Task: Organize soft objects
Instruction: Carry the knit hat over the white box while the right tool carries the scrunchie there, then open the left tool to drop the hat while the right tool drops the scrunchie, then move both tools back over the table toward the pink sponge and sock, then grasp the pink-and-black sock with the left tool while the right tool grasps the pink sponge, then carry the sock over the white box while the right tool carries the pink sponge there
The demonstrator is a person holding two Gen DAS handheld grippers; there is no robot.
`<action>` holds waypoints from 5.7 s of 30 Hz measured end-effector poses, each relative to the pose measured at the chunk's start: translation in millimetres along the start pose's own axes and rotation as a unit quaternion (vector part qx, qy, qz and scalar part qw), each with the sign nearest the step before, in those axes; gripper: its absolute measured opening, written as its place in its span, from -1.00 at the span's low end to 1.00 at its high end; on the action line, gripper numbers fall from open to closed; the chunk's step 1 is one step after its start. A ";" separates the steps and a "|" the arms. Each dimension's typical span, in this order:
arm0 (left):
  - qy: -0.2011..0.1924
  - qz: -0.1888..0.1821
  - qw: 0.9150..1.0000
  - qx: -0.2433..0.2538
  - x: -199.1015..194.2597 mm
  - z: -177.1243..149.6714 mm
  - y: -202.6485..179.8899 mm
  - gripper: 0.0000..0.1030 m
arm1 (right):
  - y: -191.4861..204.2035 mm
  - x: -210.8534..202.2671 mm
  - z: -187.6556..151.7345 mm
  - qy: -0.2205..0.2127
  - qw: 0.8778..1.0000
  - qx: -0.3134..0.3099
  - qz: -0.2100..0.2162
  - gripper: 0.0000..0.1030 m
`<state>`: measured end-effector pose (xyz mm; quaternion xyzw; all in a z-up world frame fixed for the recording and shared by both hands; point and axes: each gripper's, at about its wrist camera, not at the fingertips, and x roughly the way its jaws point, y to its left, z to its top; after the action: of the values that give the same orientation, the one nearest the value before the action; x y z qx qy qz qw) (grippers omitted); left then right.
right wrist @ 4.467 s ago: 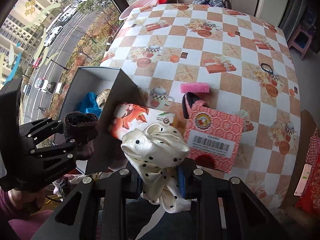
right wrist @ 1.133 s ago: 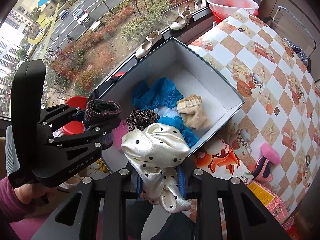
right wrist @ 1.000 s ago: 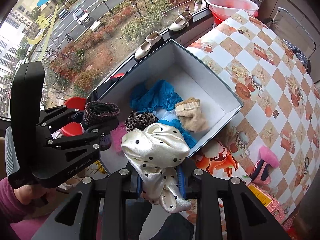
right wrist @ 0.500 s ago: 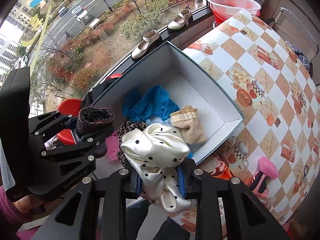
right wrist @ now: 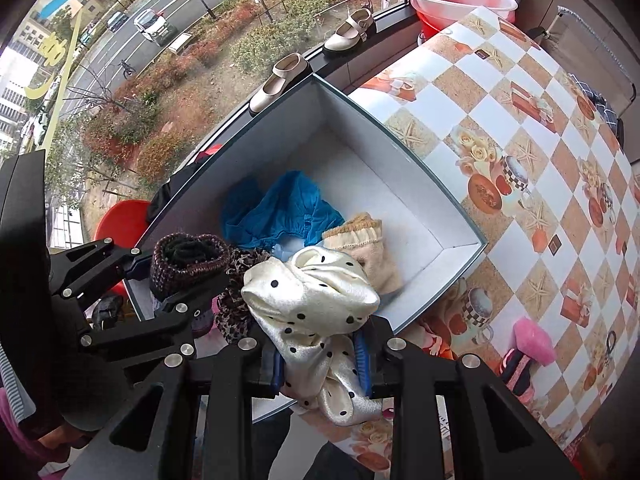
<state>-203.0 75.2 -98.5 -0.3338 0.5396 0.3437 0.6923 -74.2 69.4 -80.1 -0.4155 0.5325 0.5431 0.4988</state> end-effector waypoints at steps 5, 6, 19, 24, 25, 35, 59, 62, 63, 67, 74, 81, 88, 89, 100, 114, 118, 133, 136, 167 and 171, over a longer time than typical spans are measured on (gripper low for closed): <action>0.005 0.000 1.000 -0.003 2.8 1.4 -0.2 -0.20 | 0.3 1.3 2.5 0.000 1.000 0.001 0.002 -0.45; 0.006 -0.002 1.000 -0.004 3.5 2.0 -0.4 -0.13 | 0.0 2.0 3.5 0.000 1.000 0.003 0.005 -0.45; 0.010 -0.037 0.999 0.007 -13.0 8.9 -16.9 0.71 | -36.6 -29.8 -0.1 -0.022 0.996 0.083 0.015 0.73; 0.001 -0.082 0.996 0.041 -35.1 25.0 -53.8 0.81 | -88.2 -73.3 -26.1 -0.033 0.992 0.119 0.010 0.73; 0.000 -0.087 0.995 0.051 -38.5 28.1 -64.1 0.81 | -101.1 -81.2 -32.8 -0.033 0.992 0.124 0.003 0.73; 0.046 -0.092 0.990 0.100 -23.9 43.9 -155.8 0.82 | -252.0 -45.5 -86.8 0.065 0.978 0.197 -0.018 1.00; 0.237 -0.109 0.960 0.103 108.0 86.2 -290.7 0.82 | -361.8 36.1 -118.9 0.072 0.955 0.275 0.082 0.45; 0.271 -0.123 0.948 0.117 133.0 91.4 -310.6 0.82 | -377.5 14.8 -152.0 0.043 0.945 0.311 0.092 0.45; 0.282 -0.122 0.943 0.125 140.9 91.8 -316.9 0.82 | -380.4 9.7 -162.5 0.035 0.941 0.322 0.097 0.45; 0.325 -0.103 0.927 0.156 166.6 86.8 -336.3 0.82 | -388.3 -5.6 -189.3 0.007 0.927 0.356 0.114 0.45; 0.349 -0.085 0.919 0.164 188.5 80.4 -341.5 0.39 | -378.5 -24.8 -228.3 -0.044 0.911 0.395 0.109 0.45; 0.277 -0.109 0.937 0.180 163.8 90.0 -346.0 -0.18 | -365.6 -42.4 -257.0 -0.076 0.903 0.418 0.068 0.45; 0.151 -0.137 0.951 0.234 89.8 101.9 -383.2 -0.18 | -357.2 -63.5 -296.0 -0.093 0.888 0.450 0.026 0.45; 0.136 -0.142 0.949 0.246 78.1 100.4 -388.5 -0.18 | -354.9 -67.1 -302.2 -0.095 0.885 0.455 0.019 0.45; 0.076 -0.213 0.897 0.381 -10.5 18.0 -443.2 -0.18 | -319.4 -88.3 -366.6 -0.098 0.856 0.507 -0.025 0.45; 0.085 -0.241 0.846 0.468 -63.8 -71.7 -376.6 -0.18 | -241.9 -86.4 -384.7 -0.079 0.860 0.503 -0.040 0.45; 0.090 -0.233 0.851 0.462 -67.0 -79.9 -337.9 -0.18 | -211.9 -77.1 -367.5 -0.073 0.875 0.478 -0.027 0.45; 0.048 -0.187 0.932 0.307 -72.0 -55.2 -195.8 -0.18 | -116.6 -63.0 -271.6 -0.049 0.945 0.323 0.006 0.45; 0.038 -0.181 0.946 0.266 -72.1 -50.2 -170.8 -0.18 | -105.1 -63.7 -252.0 -0.048 0.955 0.292 0.005 0.45; -0.008 -0.089 0.996 -0.001 -58.6 -52.2 3.4 -0.18 | 19.9 -57.4 -83.9 -0.058 0.997 0.041 0.024 0.45; -0.007 -0.087 0.996 -0.007 -58.2 -54.0 8.0 -0.18 | 23.2 -57.1 -80.3 -0.058 0.997 0.034 0.026 0.45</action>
<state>-248.2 27.9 -52.9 -0.3818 0.5011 0.2884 0.7211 -94.5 -14.5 -27.2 -0.3519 0.5318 0.5604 0.5285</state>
